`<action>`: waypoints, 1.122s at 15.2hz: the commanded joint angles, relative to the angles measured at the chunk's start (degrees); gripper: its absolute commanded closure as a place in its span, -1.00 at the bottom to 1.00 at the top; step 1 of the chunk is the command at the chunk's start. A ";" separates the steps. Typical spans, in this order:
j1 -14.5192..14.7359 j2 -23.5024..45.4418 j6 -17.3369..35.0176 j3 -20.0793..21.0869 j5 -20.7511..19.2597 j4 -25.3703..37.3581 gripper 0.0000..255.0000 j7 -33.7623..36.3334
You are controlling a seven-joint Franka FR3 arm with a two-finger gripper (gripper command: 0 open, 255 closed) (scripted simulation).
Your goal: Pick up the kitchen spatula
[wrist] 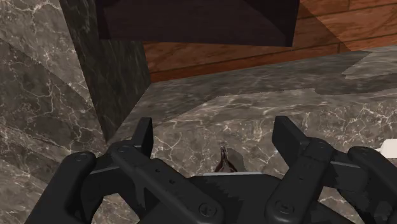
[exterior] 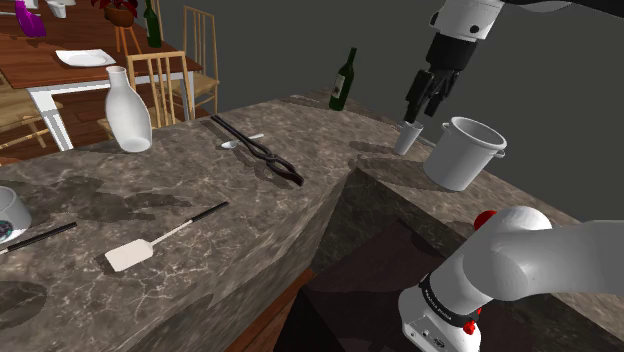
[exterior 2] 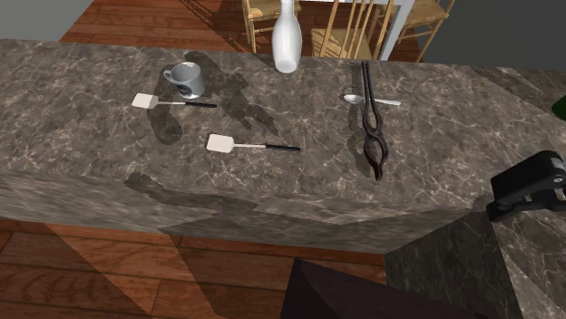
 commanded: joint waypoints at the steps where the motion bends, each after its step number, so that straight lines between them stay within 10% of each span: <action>1: 0.00 0.00 0.00 0.00 0.00 0.00 -1.00 0.00; 17: 9.19 27.94 21.63 2.25 -0.59 6.67 -1.00 -19.05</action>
